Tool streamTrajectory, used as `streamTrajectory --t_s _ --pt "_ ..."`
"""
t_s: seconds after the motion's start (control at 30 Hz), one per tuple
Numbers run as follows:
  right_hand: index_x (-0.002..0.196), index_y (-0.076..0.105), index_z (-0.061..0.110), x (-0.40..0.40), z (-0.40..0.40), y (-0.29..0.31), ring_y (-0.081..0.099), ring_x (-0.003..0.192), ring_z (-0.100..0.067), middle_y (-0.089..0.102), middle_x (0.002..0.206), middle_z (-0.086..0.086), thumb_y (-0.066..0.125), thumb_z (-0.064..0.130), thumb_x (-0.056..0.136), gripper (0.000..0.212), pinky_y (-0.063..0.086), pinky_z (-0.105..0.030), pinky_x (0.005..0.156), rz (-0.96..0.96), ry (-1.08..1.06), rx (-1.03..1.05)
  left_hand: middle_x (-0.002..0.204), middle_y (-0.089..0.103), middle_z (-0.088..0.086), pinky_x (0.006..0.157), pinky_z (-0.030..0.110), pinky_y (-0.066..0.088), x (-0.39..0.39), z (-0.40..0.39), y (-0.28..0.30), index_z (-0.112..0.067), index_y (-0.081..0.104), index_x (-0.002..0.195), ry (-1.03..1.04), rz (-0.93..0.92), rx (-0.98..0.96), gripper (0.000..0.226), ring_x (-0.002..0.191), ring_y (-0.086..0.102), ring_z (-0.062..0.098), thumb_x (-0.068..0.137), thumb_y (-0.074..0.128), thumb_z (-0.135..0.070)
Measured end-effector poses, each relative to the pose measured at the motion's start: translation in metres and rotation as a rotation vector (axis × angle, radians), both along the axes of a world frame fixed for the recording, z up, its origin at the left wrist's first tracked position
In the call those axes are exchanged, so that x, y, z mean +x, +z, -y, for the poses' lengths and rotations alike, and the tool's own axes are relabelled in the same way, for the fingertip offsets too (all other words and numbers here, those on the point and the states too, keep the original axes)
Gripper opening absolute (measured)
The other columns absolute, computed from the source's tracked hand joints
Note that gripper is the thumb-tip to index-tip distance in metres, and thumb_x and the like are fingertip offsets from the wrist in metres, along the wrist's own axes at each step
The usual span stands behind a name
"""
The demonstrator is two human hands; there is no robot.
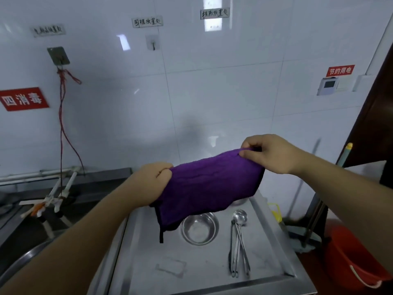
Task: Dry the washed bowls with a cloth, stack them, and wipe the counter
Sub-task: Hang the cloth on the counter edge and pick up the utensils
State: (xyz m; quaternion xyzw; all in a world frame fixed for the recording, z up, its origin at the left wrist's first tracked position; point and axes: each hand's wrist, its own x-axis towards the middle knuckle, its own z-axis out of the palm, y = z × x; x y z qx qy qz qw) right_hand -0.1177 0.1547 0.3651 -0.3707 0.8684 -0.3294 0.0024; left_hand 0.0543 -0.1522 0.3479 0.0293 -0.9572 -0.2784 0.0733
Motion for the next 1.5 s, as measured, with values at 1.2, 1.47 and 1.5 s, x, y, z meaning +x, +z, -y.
streamTrajectory --t_s 1.2,1.47,1.5 --pt "0.088 0.081 0.019 -0.086 -0.148 -0.043 0.07 0.076 -0.015 0.078 0.089 -0.01 0.078 0.021 0.094 0.006 0.056 -0.029 0.071 0.372 -0.133 -0.46 0.095 0.078 -0.02 0.081 0.021 0.052 -0.06 -0.08 0.002 -0.039 0.078 0.104 -0.02 0.051 0.101 0.017 0.09 0.073 0.0 0.101 0.069 -0.025" --pt "0.087 0.079 0.037 -0.07 -0.194 -0.15 0.07 0.075 -0.002 0.077 0.082 0.009 0.077 0.026 0.095 0.014 0.051 -0.012 0.065 0.477 -0.093 -0.155 0.09 0.078 -0.021 0.076 0.031 0.054 -0.049 -0.118 -0.109 -0.043 0.075 0.101 0.128 0.297 0.175 0.022 0.083 0.072 0.002 0.104 0.062 -0.026" --pt "0.088 0.079 0.035 -0.065 -0.199 -0.168 0.069 0.074 -0.003 0.077 0.081 0.007 0.078 0.026 0.095 0.012 0.05 -0.014 0.066 0.503 -0.091 -0.123 0.09 0.077 -0.022 0.076 0.033 0.055 -0.045 -0.124 -0.127 -0.043 0.075 0.102 0.133 0.344 0.18 0.023 0.083 0.072 0.004 0.105 0.06 -0.025"
